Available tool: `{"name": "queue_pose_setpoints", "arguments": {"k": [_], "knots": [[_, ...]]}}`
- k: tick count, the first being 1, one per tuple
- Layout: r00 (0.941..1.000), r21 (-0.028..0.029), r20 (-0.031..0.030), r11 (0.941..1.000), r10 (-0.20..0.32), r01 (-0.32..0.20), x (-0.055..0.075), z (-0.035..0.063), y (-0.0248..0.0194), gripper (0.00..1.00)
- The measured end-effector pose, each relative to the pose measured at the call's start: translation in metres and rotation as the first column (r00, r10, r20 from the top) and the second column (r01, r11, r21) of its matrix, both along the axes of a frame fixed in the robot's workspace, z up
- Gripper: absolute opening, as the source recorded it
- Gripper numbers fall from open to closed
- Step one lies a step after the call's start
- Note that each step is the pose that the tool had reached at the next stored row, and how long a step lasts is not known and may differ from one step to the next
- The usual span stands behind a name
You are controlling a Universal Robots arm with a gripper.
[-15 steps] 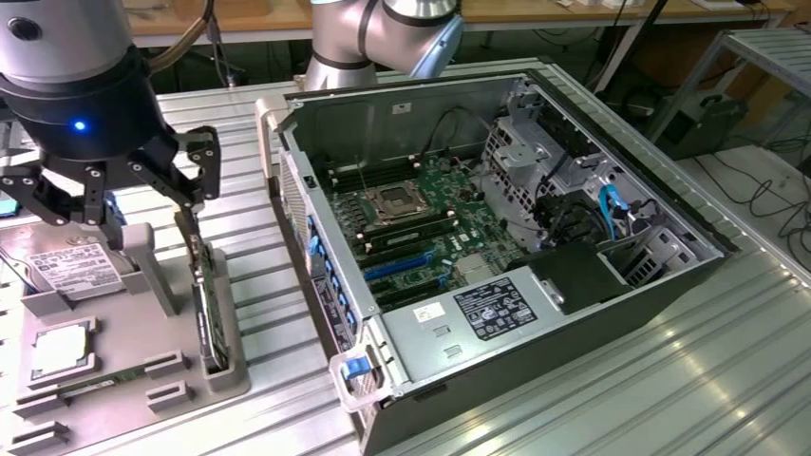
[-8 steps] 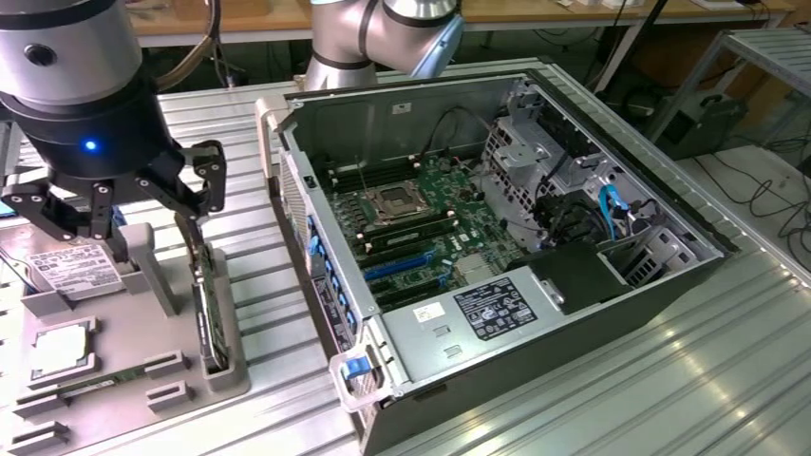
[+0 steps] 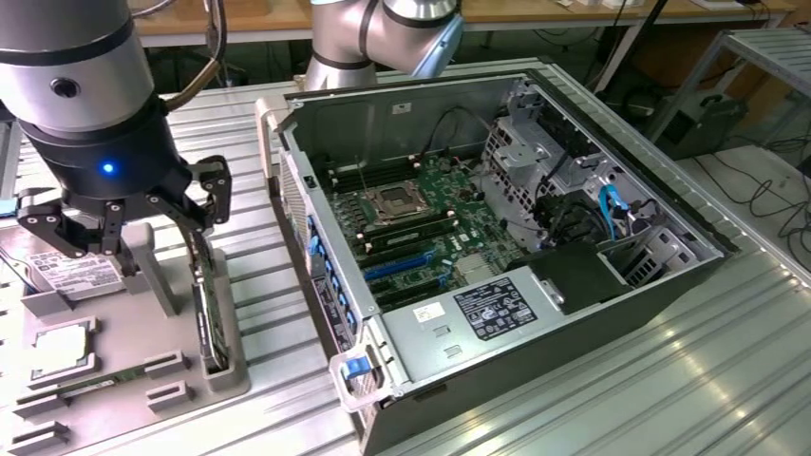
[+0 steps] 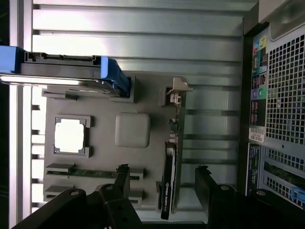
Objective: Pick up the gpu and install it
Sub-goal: 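Pick up the gpu and move the gpu toward the slot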
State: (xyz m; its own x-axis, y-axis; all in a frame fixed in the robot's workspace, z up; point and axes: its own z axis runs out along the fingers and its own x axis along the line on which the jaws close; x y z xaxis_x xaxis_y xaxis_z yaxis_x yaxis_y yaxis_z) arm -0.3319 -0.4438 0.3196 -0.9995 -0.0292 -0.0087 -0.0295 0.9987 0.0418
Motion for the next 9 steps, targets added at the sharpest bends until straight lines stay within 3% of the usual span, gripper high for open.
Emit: {"name": "queue_pose_setpoints", "arguments": {"k": [4,9], "knots": [[1.0,0.0002,-0.0037,1.0,0.001,-0.001,0.0,-0.007,-0.0016,0.66],[0.9999,0.0003,-0.0137,1.0,0.01,-0.01,0.0,-0.0169,-0.004,0.66]]}}
